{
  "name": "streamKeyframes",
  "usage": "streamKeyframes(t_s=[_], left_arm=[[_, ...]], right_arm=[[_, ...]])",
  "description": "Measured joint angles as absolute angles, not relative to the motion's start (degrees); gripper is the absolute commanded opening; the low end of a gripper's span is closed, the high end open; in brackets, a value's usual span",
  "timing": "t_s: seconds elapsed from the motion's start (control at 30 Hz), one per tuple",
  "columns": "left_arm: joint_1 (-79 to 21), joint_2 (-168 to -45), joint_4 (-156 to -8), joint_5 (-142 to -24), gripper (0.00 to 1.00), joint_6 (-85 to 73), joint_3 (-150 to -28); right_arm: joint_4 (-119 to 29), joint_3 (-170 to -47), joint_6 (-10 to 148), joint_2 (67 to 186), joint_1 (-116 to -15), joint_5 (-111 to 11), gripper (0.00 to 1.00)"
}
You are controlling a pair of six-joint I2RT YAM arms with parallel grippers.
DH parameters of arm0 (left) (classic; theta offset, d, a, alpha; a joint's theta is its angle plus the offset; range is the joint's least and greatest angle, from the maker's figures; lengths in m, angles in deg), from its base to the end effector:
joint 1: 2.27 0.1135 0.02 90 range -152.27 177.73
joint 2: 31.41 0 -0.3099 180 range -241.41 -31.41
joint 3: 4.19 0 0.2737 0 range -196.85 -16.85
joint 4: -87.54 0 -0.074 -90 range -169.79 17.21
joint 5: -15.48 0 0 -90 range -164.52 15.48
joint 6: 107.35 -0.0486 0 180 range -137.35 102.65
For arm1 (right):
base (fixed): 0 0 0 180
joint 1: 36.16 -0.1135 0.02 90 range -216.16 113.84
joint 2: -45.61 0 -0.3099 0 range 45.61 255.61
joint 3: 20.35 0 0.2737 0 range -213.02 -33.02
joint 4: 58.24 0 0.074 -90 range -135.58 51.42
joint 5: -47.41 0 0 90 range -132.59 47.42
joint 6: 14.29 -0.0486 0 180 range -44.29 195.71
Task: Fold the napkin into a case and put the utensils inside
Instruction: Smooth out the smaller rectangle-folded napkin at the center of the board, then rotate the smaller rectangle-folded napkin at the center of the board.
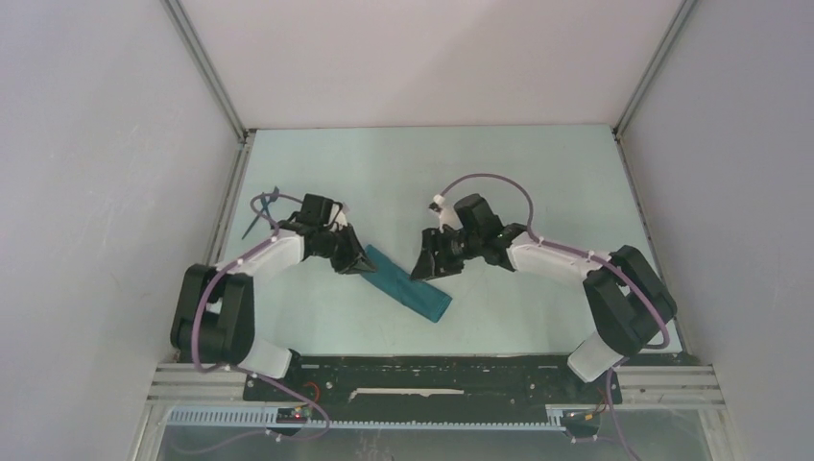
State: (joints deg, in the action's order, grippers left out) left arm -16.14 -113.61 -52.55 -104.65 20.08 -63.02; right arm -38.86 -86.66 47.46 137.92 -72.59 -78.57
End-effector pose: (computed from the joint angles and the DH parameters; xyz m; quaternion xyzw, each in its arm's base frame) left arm 0.2673 -0.0911 0.2083 -0.1330 0.9320 -0.3245 0.0917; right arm 0.2712 0.2356 0.2225 -0.1797 0.8693 0.4346 0.1522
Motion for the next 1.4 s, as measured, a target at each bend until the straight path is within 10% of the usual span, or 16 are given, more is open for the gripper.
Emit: streamKeyframes(t_s=[0.37,0.63,1.4], left_arm=[[-15.90,-127.83,-61.73,-100.60,0.07,23.66,-67.00],[-14.96,-127.31,-61.88,-101.06,0.37,24.62,-67.09],[-12.51,-130.26,-59.22,-94.13,0.28,24.19,-71.98]], right_arm=[[-41.35,-86.07,45.43,144.39,-84.39,-81.46,0.60],[-39.97,-83.32,45.52,146.82,-85.20,-77.89,0.61],[-40.67,-82.21,41.65,145.03,-84.04,-71.27,0.61]])
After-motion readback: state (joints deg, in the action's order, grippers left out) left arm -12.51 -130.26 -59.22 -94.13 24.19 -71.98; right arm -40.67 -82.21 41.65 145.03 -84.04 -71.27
